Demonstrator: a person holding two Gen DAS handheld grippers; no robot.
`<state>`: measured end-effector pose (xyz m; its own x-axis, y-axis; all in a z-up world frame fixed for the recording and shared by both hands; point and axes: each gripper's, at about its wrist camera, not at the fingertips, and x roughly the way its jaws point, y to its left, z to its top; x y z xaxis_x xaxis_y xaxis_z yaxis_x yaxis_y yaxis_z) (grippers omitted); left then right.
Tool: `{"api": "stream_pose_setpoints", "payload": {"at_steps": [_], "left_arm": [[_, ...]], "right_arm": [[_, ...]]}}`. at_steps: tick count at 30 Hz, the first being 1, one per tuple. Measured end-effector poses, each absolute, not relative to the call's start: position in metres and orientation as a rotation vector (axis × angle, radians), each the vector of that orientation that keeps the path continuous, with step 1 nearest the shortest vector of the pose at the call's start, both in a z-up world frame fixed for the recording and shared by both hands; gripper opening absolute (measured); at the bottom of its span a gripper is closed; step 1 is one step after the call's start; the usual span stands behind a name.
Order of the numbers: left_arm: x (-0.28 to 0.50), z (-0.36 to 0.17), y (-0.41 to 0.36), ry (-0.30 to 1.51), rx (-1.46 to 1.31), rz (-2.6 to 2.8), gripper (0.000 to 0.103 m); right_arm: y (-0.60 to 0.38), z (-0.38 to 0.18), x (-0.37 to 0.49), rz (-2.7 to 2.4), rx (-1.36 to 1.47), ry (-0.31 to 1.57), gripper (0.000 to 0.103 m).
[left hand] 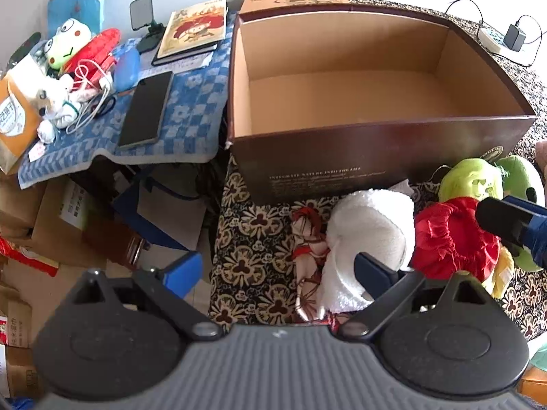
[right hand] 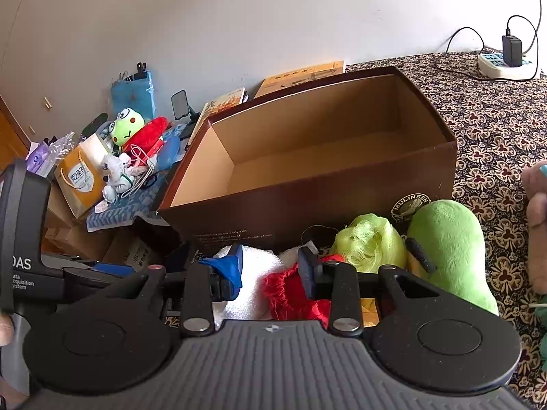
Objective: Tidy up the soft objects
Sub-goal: 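Reach the right gripper toward the white towel in front of the box, then grasp the white towel with the right gripper and lift it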
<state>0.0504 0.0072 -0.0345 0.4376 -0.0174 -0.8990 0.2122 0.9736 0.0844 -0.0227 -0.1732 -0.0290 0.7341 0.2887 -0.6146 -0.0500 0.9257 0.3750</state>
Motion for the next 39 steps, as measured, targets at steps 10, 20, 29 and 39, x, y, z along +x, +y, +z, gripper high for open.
{"api": "stream_pose_setpoints", "payload": {"at_steps": [10,20,29,39], "left_arm": [[0.053,-0.039,0.006,1.11,0.218,-0.189,0.095],[0.055,-0.044,0.009,1.123,0.224,-0.222,0.095],[0.044,-0.036,0.031,1.033,0.153,-0.368,0.094],[0.035,-0.046,0.026,0.98,0.049,-0.615,0.072]], "right_arm": [[-0.169,-0.031,-0.027,0.162,0.36,0.718,0.018],[-0.163,-0.035,-0.029,0.139,0.371,0.726,0.018],[-0.158,-0.035,-0.024,0.151,0.372,0.732,0.018],[-0.145,-0.04,0.003,0.331,0.366,0.816,0.022]]}}
